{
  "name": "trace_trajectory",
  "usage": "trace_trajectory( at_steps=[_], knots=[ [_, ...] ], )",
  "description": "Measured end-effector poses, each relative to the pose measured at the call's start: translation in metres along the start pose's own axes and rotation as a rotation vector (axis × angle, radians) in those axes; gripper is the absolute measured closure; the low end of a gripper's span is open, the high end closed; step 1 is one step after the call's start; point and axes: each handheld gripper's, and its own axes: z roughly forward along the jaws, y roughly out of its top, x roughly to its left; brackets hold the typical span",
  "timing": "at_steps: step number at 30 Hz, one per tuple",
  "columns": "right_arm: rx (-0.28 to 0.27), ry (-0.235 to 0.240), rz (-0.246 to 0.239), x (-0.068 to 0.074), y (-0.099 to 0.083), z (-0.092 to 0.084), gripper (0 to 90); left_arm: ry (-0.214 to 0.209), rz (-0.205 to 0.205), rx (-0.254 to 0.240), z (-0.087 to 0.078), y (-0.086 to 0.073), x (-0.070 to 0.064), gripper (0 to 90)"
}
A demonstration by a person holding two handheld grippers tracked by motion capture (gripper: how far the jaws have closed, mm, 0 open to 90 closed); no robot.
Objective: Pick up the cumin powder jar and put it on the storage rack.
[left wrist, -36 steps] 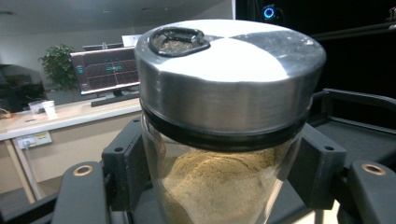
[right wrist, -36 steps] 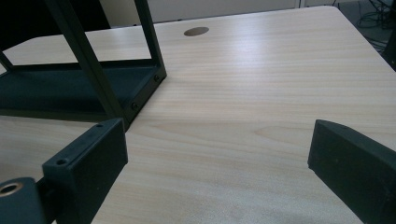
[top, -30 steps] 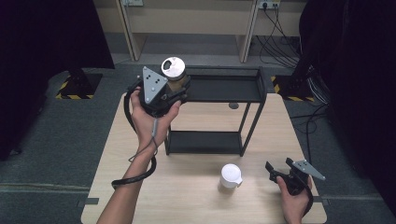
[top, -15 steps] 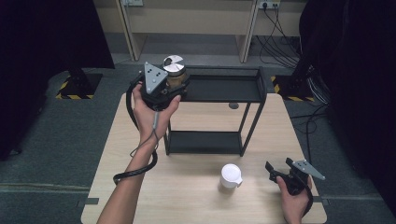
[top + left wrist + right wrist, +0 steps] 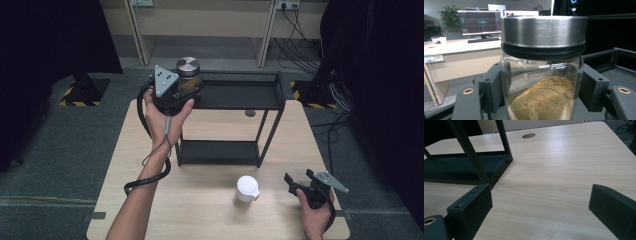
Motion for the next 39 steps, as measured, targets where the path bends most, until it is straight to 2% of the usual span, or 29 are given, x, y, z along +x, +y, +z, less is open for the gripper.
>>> trace_trajectory(
  at_steps=[3,8,13,17,19,21,24,29,34,39],
  knots=[
    [-0.001,0.0,0.002,0.0,0.0,0.0,5.0,-0.007,-0.001,-0.021,-0.001,-0.002,0.002,27.4],
    [0.0,0.0,0.001,0.0,0.0,0.0,5.0,0.005,0.004,-0.062,-0.007,-0.002,0.0,16.0],
    [-0.001,-0.002,-0.003,0.001,0.0,0.0,5.0,-0.011,0.017,-0.117,-0.017,-0.007,-0.001,8.8],
    [-0.002,-0.001,-0.001,0.0,0.0,0.0,5.0,-0.016,0.0,-0.139,-0.026,-0.009,-0.003,0.9],
    [-0.002,-0.001,-0.002,0.0,0.0,0.0,5.0,-0.029,0.008,-0.145,-0.032,-0.011,-0.001,0.2],
    [-0.001,-0.002,-0.004,0.001,0.0,0.0,5.0,-0.022,0.022,-0.155,-0.037,-0.013,-0.002,0.1],
    [0.0,-0.002,-0.004,0.001,0.0,0.0,5.0,-0.03,0.016,-0.16,-0.043,-0.017,-0.001,0.0],
    [-0.003,-0.005,-0.006,0.002,-0.001,0.0,5.0,-0.01,0.023,-0.163,-0.05,-0.022,-0.002,0.0],
    [-0.001,-0.004,-0.006,0.001,0.0,0.0,5.0,-0.005,0.024,-0.179,-0.059,-0.03,-0.001,0.0],
    [-0.005,-0.005,-0.004,0.001,-0.001,0.0,5.1,-0.003,0.037,-0.174,-0.067,-0.039,0.0,0.0]
  ],
)
